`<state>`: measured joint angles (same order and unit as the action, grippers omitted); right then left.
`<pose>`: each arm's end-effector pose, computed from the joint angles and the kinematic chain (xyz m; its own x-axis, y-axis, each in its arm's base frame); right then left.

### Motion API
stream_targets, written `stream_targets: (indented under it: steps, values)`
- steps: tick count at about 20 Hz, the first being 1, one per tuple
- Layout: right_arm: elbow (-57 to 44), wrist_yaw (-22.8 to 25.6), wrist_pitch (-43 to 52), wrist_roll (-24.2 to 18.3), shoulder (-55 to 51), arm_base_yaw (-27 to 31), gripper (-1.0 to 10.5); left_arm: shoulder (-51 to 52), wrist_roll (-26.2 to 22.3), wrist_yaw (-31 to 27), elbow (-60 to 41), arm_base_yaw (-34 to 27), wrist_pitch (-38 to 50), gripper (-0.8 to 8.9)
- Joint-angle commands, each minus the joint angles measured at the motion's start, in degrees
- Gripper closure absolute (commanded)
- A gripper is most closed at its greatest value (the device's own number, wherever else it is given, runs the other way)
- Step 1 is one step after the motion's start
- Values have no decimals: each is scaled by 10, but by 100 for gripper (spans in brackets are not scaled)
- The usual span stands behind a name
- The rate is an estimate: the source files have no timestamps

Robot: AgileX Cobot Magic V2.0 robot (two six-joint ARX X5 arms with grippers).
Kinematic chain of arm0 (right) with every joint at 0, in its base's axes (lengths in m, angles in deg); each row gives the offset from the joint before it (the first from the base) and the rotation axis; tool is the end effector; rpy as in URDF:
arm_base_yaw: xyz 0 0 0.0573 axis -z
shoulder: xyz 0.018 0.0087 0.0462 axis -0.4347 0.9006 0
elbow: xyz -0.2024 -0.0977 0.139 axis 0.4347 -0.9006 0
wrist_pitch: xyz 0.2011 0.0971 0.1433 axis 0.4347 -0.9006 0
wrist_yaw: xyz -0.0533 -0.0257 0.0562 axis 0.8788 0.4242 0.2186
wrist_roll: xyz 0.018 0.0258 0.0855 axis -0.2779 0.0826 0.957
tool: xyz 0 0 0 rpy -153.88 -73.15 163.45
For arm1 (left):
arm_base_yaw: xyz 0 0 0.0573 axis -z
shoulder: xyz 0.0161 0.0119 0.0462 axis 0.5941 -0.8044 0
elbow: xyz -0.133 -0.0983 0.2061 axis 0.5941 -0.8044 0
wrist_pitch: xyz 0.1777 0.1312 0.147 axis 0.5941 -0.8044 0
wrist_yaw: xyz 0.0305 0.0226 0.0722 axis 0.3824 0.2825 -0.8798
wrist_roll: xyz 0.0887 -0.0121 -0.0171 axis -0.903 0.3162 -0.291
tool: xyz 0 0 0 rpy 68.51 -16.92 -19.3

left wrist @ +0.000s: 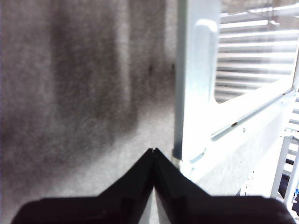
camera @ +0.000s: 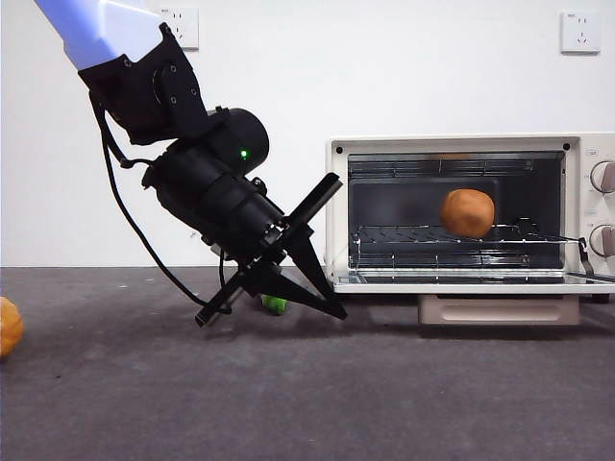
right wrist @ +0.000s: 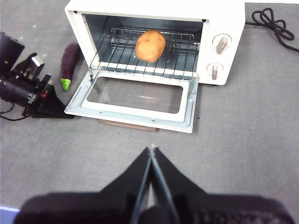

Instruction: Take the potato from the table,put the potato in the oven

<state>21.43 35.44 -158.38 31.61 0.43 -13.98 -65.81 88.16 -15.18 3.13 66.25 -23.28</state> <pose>0.0731 0.0188 0.3783 0.8382 0.1642 -0.5201 -0.1851 0.9826 0.0119 0.3601 -0.2611 0.0997 0.0716 -0.7358 -0.6734 -0.0007 0.6751 -0.7377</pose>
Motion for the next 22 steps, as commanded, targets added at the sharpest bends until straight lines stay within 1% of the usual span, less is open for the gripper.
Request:
stream_targets:
  steps: [1,2,3,6,10,12,17,22]
  values:
    - [1,3,3,-3,-2,-1,949,-13,7,4,-4,8,5,822]
    - [1,3,3,-3,-2,-1,949,-13,9,7,-4,9,9,822]
    - [1,3,3,-3,-2,-1,949,-13,17,17,-4,8,15,822]
    - [1,3,3,-3,-2,-1,949,-13,40,21,-4,7,29,822]
    - [1,2,3,-2,-2,-1,949,-13,68,52,-4,7,59,822]
    - [1,2,4,-2,-2,-1,949,-13,81,56,-3,7,70,822]
    - [1,2,5,3,-2,-1,949,-12,103,76,-2,5,104,822]
    - [1,2,18,3,-2,-1,949,-12,148,102,3,1,154,822]
